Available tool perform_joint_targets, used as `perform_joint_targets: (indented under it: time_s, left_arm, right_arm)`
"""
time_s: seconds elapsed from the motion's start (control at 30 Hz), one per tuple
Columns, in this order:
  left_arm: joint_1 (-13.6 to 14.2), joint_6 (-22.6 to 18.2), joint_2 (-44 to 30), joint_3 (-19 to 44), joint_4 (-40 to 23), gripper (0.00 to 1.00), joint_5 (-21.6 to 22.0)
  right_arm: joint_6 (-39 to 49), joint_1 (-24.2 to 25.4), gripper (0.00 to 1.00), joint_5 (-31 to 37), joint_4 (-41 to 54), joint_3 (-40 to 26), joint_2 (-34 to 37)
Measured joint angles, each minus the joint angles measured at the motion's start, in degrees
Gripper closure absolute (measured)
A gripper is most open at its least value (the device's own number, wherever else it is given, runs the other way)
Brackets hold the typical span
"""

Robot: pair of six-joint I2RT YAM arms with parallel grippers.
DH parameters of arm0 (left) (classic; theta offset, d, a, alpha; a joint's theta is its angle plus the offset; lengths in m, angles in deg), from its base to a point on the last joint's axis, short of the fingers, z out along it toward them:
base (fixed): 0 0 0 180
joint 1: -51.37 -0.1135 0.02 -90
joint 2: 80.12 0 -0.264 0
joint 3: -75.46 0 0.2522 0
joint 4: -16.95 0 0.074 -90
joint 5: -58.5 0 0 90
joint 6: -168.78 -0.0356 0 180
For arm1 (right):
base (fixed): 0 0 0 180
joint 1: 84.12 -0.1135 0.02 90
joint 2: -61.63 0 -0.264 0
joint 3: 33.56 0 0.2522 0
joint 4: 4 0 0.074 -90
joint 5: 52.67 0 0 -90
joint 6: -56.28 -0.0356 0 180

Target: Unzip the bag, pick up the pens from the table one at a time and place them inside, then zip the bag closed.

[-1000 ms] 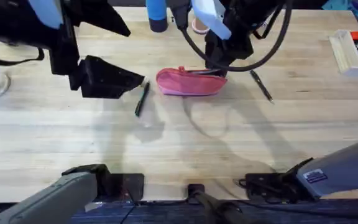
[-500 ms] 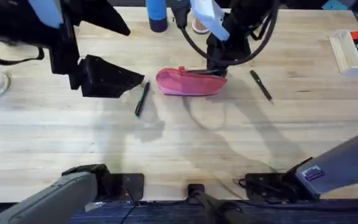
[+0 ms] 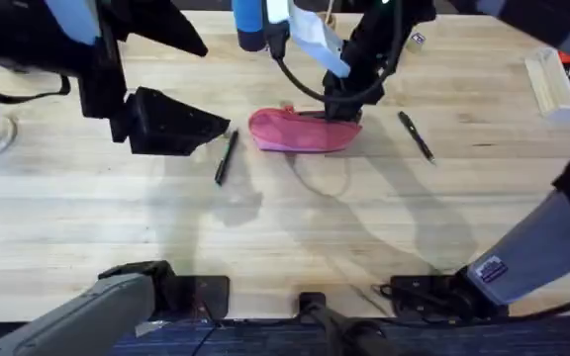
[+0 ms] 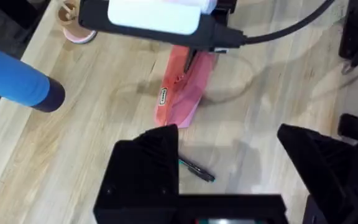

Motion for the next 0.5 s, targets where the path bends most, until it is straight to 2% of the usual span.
perform_joint_targets:
  time_s: [0.5]
  left_arm:
    - [0.00,0.00,0.00,0.00,0.00,0.007,0.00]
  right_arm:
    - [-0.01,0.48,0.971,0.02,-4.12,0.00,2.40]
